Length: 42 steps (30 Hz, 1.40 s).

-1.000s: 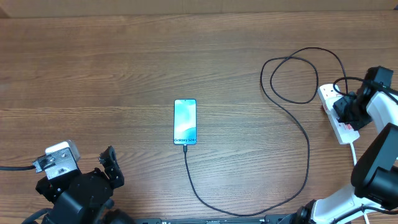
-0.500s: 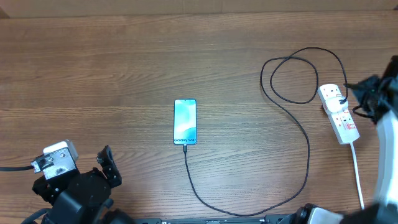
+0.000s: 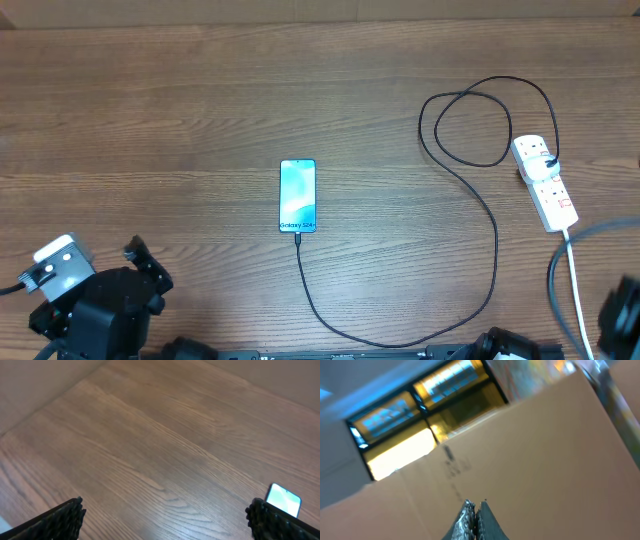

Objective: Plug charger to phone and switch on socket

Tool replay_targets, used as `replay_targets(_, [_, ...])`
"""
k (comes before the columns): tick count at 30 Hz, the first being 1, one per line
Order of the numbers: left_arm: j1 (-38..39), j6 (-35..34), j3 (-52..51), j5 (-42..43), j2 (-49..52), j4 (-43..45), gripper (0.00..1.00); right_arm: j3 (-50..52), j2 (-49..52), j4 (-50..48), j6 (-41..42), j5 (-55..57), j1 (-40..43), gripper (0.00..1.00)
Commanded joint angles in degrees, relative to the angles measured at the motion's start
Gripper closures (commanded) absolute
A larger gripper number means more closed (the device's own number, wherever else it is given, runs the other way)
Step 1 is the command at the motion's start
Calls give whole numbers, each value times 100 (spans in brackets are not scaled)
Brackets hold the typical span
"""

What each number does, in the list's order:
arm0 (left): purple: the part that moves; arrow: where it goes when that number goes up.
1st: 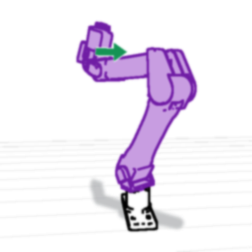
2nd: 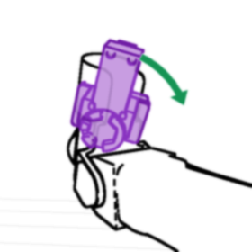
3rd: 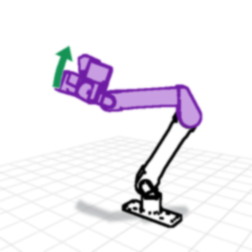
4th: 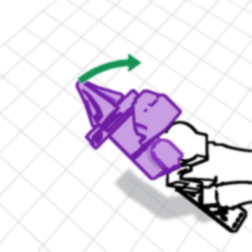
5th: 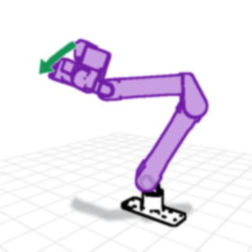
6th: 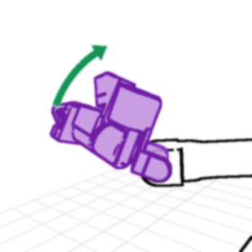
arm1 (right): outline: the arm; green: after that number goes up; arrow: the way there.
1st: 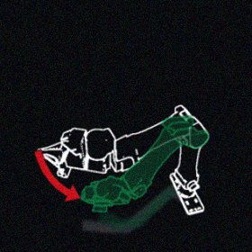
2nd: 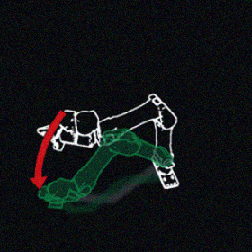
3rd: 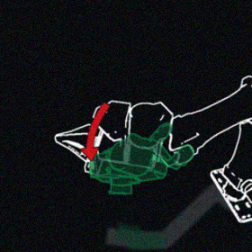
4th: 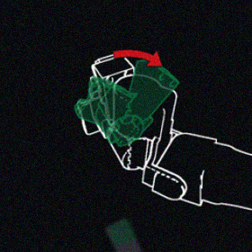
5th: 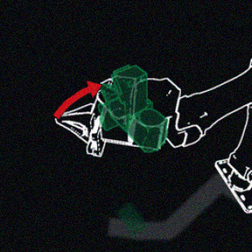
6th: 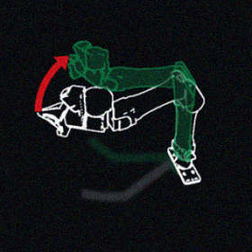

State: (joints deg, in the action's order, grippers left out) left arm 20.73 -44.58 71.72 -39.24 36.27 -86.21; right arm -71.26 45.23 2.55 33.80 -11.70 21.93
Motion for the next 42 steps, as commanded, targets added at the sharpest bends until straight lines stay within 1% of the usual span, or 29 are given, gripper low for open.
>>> replay_targets(1, [-374, 87, -2, 247, -201, -22, 0, -13, -181, 151, -232, -151, -11, 96])
replay_targets(5, [-776, 87, -2, 667, -509, -17, 0, -13, -356, 723, -741, -146, -22, 96])
replay_targets(9, [-1152, 87, -2, 933, -1058, -20, 0, -9, -428, 1453, -1419, -2, -297, 96])
replay_targets(12, [-1449, 87, -2, 929, -1615, -20, 0, -7, -564, 1427, -1526, 208, -520, 96])
replay_targets(16, [-1692, 87, -2, 927, -2304, -24, 0, -7, -767, 1438, -1521, 131, -765, 96])
replay_targets(24, [-2044, 85, 0, 929, -3274, -57, 1, -7, -1016, 1458, -1526, 136, -1128, 96])
replay_targets(28, [-2214, 85, 0, 927, -3563, -57, 0, -7, -1180, 1473, -1528, 138, -1285, 96])
replay_targets(35, [-2297, 87, -2, 927, -3602, -107, 1, -7, -1569, 1469, -1676, 177, -1600, 96])
replay_targets(39, [-2295, 87, -2, 927, -3602, -192, 0, -9, -1950, 1471, -1858, 223, -1808, 96])
replay_targets(42, [-2297, 85, -2, 927, -3602, -247, 0, -9, -2258, 1467, -2238, 225, -1969, 96])
